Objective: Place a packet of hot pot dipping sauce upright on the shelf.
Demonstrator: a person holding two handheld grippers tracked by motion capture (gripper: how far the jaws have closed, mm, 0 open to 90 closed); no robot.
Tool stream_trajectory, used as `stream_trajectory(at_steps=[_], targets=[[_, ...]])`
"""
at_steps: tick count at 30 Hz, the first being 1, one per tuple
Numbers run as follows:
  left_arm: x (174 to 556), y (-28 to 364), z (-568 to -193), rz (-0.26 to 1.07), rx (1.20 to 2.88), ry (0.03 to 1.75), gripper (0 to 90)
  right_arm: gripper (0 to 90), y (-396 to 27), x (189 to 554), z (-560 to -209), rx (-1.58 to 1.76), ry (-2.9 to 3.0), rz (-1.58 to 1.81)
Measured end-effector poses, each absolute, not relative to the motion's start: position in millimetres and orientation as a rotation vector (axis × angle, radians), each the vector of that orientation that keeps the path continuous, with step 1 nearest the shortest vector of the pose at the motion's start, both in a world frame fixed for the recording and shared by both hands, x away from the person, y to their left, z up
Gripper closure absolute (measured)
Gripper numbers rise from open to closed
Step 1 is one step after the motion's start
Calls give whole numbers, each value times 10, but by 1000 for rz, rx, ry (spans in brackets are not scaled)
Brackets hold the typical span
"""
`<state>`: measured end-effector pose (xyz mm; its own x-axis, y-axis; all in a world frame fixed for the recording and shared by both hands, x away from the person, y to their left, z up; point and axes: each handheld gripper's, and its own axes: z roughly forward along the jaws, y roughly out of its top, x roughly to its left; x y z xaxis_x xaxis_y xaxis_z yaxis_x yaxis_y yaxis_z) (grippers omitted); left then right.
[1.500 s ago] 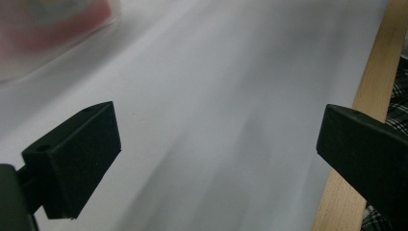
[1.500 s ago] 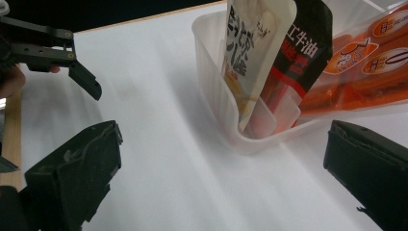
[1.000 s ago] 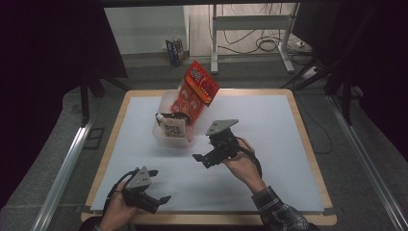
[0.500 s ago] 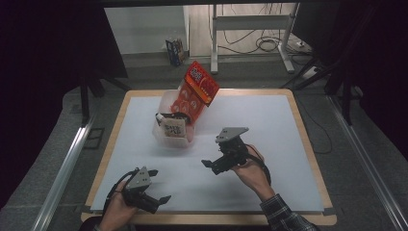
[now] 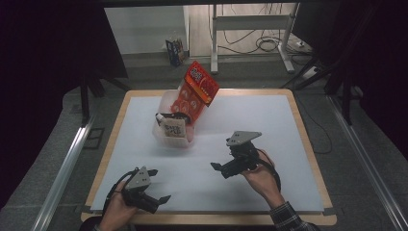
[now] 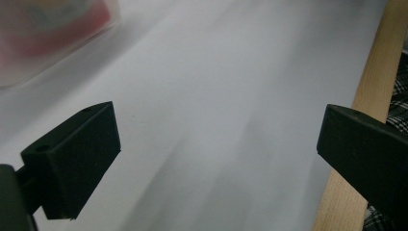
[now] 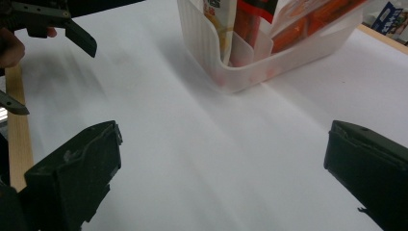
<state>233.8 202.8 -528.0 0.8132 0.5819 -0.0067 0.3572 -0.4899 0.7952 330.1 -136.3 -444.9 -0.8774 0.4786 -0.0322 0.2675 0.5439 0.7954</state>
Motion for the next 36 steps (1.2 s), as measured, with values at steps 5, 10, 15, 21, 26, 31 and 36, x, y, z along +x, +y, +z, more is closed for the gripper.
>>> stream_trajectory(at_steps=[5,10,15,21,26,31,36], targets=[[2338,2026,-5281,334,2135,690,13,0,-1449,3258,-4443,640,2522,1238],[2340,2025,-5281,337,2139,690,13,0,-1553,3211,-4467,661,2511,1218],[2341,2024,-5282,339,2141,691,13,0,-1677,3153,-4530,688,2491,1201],[2341,2021,-5285,338,2142,693,12,0,-1831,3086,-4596,712,2473,1200],[2344,2019,-5288,336,2147,694,13,0,-1976,3033,-4661,749,2451,1182],[2349,2011,-5300,333,2159,699,10,0,-2101,2998,-4745,787,2438,1153],[2352,1997,-5315,336,2177,698,7,0,-2160,2954,-4868,794,2451,1099]])
